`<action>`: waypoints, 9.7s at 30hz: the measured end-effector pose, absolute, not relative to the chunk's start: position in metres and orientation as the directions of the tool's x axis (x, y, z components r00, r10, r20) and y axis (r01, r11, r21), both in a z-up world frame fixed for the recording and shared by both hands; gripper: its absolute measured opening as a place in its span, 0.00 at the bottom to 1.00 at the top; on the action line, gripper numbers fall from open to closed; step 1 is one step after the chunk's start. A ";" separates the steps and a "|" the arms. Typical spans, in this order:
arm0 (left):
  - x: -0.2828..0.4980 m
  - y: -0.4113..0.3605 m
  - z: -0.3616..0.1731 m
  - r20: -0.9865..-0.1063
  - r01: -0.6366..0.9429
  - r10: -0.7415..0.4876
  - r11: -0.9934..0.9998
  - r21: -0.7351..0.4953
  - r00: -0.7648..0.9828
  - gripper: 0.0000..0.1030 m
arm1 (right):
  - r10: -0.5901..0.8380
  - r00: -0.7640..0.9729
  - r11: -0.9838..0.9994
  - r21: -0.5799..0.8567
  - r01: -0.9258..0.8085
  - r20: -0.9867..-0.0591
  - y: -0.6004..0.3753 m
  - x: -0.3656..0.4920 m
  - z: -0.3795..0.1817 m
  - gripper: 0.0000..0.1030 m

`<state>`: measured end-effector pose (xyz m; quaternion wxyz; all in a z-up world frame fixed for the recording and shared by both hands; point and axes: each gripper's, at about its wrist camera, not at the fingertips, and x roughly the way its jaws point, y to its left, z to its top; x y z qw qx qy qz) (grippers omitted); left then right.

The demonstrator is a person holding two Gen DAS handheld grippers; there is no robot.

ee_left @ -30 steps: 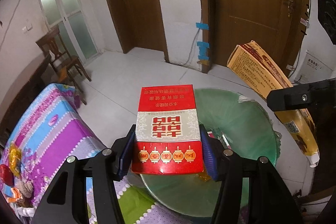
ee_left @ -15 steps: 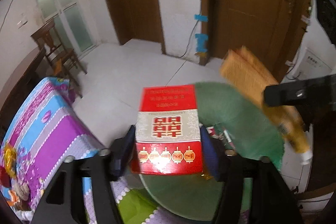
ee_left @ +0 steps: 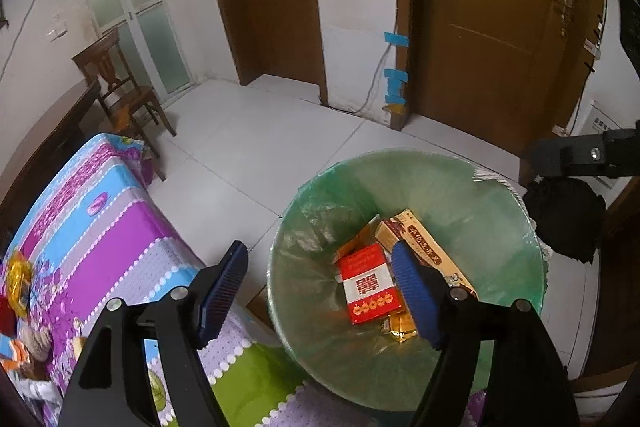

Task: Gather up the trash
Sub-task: 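Open both tools to drop the boxes into the wastebasket, then move both tools back from the wastebasket to the table, then grasp the white sachet with the left tool while the right tool grasps the orange paper cup, then carry the sachet and cup over the green wastebasket, then open both tools to drop the sachet and cup into the wastebasket, then move both tools back toward the table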

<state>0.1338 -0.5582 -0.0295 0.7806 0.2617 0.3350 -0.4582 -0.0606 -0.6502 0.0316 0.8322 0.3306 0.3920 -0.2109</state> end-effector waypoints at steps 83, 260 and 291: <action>0.257 -0.004 -0.015 -0.740 0.714 -0.464 0.700 0.032 0.488 0.91 | 0.212 0.643 0.622 -0.406 -0.669 -0.736 -0.191 0.127 -0.001 0.95; 0.123 -0.589 -0.015 -0.787 0.896 -0.476 0.392 0.210 0.393 0.69 | -0.257 0.572 0.856 0.091 0.509 -0.779 -0.636 -0.047 0.052 0.39; 0.127 -0.433 0.010 -0.513 0.645 -0.479 0.735 0.210 0.712 0.77 | -0.573 0.806 0.820 -0.117 0.561 -0.147 -0.505 -0.096 0.066 0.74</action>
